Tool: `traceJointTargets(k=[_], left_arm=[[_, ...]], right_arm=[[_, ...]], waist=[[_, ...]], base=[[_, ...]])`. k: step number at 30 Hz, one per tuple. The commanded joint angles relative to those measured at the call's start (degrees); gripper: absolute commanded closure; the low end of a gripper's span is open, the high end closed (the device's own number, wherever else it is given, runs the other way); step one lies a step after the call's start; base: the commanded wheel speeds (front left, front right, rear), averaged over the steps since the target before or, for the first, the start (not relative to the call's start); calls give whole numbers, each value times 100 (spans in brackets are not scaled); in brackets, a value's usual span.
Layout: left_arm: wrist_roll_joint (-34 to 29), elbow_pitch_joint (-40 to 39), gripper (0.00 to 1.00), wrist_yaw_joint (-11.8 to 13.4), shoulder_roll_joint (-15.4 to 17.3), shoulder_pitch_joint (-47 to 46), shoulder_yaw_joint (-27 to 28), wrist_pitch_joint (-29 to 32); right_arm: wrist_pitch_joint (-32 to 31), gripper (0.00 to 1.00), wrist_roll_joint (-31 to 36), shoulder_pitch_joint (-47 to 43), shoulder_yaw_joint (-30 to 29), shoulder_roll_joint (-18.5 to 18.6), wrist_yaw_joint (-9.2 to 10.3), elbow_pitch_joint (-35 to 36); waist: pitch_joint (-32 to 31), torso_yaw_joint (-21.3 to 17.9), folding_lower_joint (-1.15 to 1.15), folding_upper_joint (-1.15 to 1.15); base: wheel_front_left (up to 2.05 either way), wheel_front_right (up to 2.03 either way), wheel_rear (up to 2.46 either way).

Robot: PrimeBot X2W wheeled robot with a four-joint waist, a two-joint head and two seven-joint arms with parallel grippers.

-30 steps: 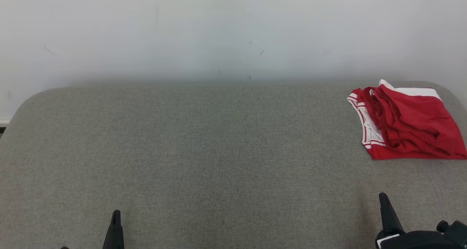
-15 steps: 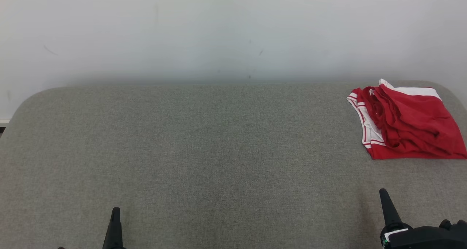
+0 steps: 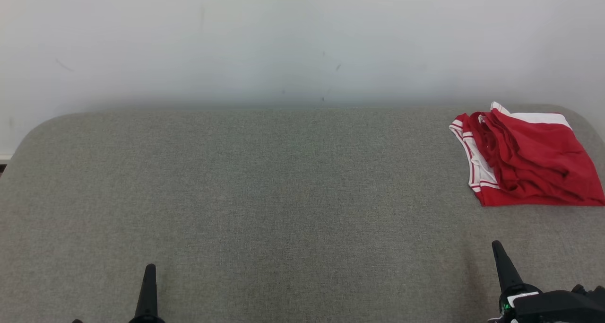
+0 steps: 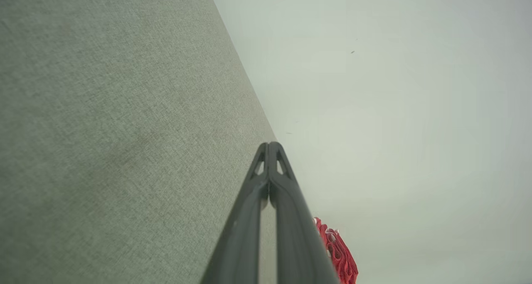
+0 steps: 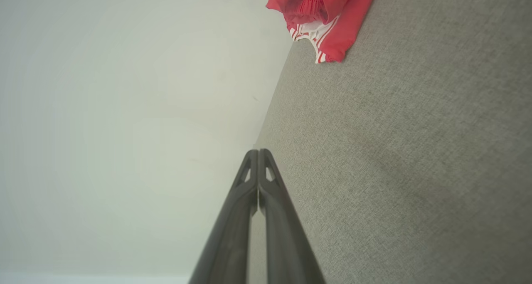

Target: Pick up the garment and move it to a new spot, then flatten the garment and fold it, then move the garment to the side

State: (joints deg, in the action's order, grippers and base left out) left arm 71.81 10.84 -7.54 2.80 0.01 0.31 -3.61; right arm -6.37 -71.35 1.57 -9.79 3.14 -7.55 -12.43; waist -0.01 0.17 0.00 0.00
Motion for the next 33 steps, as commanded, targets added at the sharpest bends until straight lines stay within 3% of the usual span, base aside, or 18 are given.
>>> traceJointTargets(k=[1,33], left_arm=[[212,-71,100,6,12,-64,9,29],[1714,-201,100,8,13,-119,11,296]], right_arm=[[-55,100,-180,99,-33,-5,8,40],[-547,100,-1699,200,-195,-28,11,56]], waist=[[1,-1,0,0],[22,-12,0,0]], base=[[0,0,0],[0,0,0]])
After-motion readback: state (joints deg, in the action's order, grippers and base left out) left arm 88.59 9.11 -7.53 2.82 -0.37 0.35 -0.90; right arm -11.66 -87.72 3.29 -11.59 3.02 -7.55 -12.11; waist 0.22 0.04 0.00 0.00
